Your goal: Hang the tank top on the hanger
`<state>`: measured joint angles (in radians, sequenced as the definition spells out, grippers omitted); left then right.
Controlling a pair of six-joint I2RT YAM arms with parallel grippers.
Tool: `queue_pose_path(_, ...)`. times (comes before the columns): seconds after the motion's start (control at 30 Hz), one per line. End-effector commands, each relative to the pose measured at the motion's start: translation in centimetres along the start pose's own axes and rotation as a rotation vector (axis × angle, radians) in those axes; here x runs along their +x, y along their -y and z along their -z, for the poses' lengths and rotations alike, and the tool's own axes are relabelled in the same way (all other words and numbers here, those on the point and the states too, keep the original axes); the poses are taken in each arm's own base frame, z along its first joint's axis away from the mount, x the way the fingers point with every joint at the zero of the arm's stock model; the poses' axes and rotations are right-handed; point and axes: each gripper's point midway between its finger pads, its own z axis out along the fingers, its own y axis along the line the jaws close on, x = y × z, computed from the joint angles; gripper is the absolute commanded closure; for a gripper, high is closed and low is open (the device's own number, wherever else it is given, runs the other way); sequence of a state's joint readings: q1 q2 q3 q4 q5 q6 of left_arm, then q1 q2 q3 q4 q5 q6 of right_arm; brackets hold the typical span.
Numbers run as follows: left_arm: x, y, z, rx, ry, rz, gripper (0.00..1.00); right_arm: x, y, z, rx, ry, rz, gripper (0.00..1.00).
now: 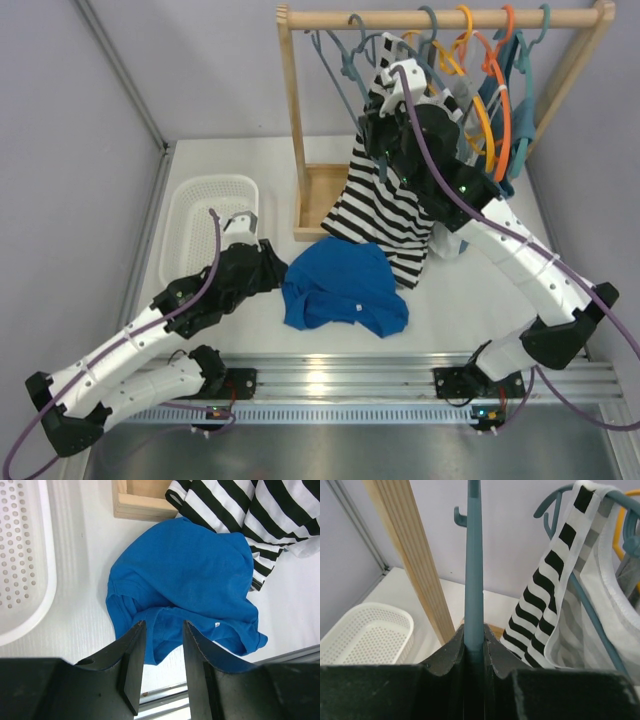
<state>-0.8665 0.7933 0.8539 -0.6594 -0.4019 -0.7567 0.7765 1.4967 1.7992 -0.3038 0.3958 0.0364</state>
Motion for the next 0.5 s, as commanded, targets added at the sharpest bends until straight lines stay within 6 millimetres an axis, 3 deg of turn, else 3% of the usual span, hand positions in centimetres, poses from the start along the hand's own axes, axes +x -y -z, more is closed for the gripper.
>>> queue_pose_path(0.0, 0.2, 0.0, -0.3, 0.002, 0.002, -0.001, 0.59, -1.7, 0.7, 3.0, 0.0, 0.058, -0.105, 1.0)
queue_pose_path(0.17, 1.8, -0.1, -1.0, -0.002, -0.051, 0.001, 0.58, 1.7, 1.4, 6.6, -0.026, -0.025, -0.157, 1.0)
queue_pose_path(0.2, 2.7, -0.5, -1.3, -0.013, -0.08, 0.001, 0.58, 2.3, 1.7, 8.3, -0.04, -0.055, -0.16, 1.0)
queue_pose_path(0.27, 4.4, -0.8, -1.9, -0.027, -0.138, -0.002, 0.58, 5.2, 1.2, 9.9, -0.093, -0.14, -0.163, 1.0)
queue_pose_path(0.4, 9.7, -2.2, -3.1, -0.047, -0.291, 0.02, 0.58, 11.0, 1.2, 15.3, -0.19, -0.3, -0.169, 1.0)
queue_pose_path(0.47, 10.7, -1.9, -3.7, -0.013, -0.302, 0.02, 0.57, 14.0, 1.3, 17.7, -0.218, -0.405, -0.172, 1.0)
